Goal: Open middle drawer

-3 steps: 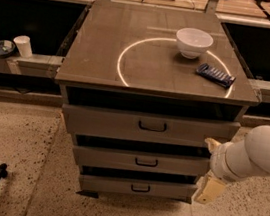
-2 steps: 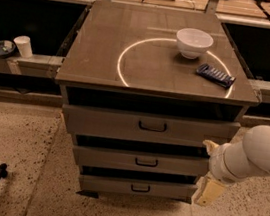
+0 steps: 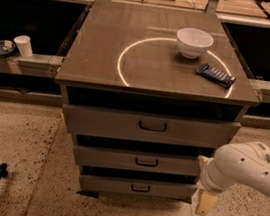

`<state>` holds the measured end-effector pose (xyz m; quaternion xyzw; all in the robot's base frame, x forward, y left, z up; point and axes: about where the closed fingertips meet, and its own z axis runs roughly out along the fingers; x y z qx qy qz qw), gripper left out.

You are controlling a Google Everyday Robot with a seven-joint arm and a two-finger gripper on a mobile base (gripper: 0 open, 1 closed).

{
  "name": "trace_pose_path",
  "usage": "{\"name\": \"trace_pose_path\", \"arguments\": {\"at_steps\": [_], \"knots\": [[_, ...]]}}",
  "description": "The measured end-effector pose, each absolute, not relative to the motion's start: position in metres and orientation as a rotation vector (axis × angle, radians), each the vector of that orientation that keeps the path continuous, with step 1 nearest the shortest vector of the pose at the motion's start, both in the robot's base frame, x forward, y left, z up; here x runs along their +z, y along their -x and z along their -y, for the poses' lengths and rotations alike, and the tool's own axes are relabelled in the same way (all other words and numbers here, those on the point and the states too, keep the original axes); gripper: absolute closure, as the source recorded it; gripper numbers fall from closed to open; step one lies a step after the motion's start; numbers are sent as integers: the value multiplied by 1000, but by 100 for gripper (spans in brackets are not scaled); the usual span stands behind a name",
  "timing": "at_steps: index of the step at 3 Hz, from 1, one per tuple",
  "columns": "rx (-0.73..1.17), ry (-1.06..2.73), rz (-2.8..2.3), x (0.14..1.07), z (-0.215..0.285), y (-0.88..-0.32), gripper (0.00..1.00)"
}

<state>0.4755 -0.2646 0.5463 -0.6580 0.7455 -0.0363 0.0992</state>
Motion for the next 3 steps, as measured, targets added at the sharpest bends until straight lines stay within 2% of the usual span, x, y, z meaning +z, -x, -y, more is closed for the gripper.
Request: {"name": "trace_pose_path", "arguments": {"at_steps": [1,3], "knots": [[-99,1944,-2167,505,277,-499,0],[84,1941,-2023,447,254,-556,0]]}}
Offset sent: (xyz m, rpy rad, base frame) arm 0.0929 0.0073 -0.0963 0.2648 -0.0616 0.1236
